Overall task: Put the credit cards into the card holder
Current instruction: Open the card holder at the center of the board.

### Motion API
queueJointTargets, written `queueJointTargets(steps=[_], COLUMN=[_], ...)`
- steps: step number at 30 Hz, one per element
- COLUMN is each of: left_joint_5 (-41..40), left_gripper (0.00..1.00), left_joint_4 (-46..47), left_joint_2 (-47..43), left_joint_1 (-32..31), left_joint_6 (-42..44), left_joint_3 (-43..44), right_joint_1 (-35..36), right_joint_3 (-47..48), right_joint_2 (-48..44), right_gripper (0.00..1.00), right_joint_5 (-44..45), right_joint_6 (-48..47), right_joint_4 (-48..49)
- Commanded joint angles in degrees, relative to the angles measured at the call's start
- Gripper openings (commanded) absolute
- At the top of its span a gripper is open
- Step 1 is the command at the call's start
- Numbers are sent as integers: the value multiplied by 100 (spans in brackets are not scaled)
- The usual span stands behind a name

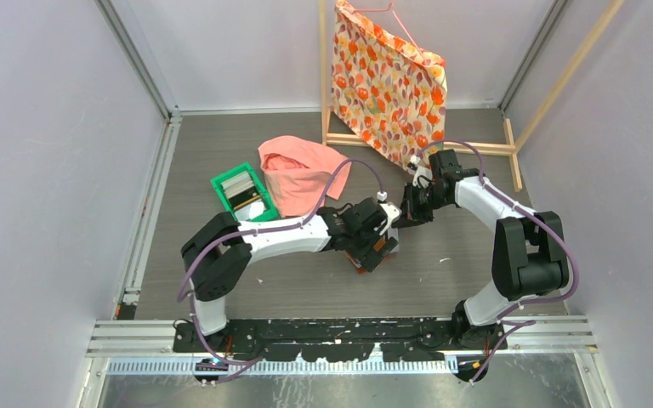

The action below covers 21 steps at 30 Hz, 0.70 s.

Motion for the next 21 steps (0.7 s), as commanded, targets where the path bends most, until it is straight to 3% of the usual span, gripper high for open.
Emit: queueJointTargets(steps=[1,11,21], left_joint_5=[-424,-278,-727], left_gripper=[100,100,95], left_joint_4=[-27,91,159], left_joint_2=[37,389,455], left_joint_1=[-9,-90,-93], left_joint_6=[311,385,380], left_joint_3=[290,431,365], right_joint_1=[32,31,33], right_joint_3=[238,240,243], right_joint_2=[19,26,27], right_gripper=[1,1,1], right_joint_5=[-76,-80,-94], right_joint_6=[-51,-46,-50], right_joint_4=[15,6,6])
